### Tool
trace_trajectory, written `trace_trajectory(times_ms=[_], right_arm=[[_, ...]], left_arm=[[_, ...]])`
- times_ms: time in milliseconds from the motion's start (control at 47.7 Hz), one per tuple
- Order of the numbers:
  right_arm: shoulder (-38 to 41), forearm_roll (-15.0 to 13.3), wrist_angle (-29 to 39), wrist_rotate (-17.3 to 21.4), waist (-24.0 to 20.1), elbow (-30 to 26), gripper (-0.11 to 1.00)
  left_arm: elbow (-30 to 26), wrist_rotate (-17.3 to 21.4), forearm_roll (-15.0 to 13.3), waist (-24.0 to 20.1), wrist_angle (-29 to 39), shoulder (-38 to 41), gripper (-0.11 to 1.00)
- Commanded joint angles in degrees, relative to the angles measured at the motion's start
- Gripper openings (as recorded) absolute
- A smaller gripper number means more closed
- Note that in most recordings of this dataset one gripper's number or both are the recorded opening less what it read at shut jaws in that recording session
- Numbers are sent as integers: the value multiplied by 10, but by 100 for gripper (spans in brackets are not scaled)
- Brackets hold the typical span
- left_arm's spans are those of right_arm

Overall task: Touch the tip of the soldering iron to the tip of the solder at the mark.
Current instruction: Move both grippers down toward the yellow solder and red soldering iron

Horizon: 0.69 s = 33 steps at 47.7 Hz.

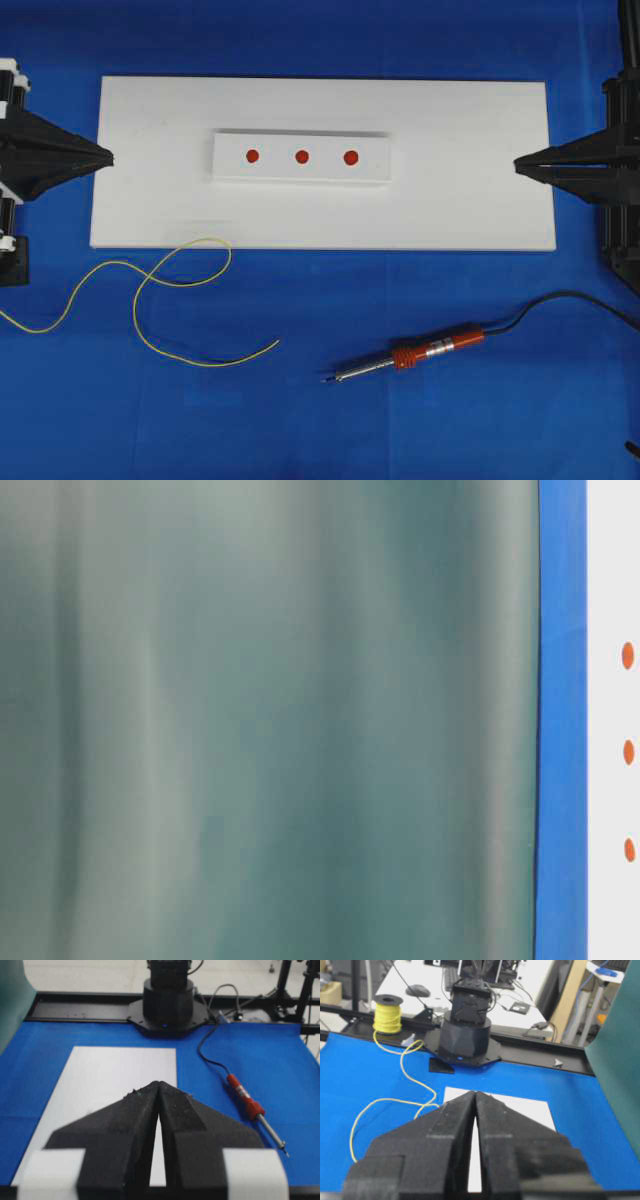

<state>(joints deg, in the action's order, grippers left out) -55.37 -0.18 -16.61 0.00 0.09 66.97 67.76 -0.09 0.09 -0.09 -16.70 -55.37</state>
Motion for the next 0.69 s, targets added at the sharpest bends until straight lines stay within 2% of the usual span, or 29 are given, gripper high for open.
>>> trace_trajectory(times_ms=[0,105,189,314,440,503,587,629,671], right_arm=[[5,4,1,5,-7,-10,0],[15,4,38,13,-13,-26,-6],[27,4,67,22,-17,-38,-6],[48,4,69,30,-32,-40,-6],[65,4,66,40,-62,-39,-3],[72,4,68,49,-82,-37,4],[80,4,69,57,-102,-37,20],[83,4,70,60,-112,-36,33],[91,4,72,63,-122,-35,46]], left_arm=[[-13,-4,-1,23,14,3,0],[-13,-4,-1,40,18,1,0],[-12,-4,-1,44,17,4,0],[-9,-4,-1,48,18,17,0],[-6,-4,0,71,17,41,0],[-5,-4,-1,87,16,54,0],[-4,-4,0,113,11,73,2],[-4,-4,0,129,6,86,9],[-3,-4,0,144,1,96,20]])
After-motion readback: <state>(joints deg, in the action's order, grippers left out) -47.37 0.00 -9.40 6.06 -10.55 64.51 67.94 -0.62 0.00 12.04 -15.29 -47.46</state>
